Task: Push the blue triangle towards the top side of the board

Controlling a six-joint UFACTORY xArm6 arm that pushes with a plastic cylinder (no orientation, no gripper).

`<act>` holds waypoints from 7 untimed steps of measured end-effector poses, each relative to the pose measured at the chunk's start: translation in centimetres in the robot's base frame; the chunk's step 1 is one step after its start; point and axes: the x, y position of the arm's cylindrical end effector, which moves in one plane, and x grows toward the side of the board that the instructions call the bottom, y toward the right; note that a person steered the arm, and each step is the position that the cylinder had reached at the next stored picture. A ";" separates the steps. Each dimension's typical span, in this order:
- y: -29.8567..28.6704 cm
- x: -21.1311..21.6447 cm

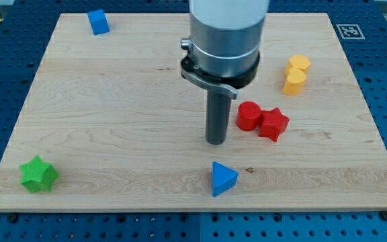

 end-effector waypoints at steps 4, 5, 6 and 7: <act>4.6 3.5; 6.4 3.5; 8.2 3.5; 9.8 3.5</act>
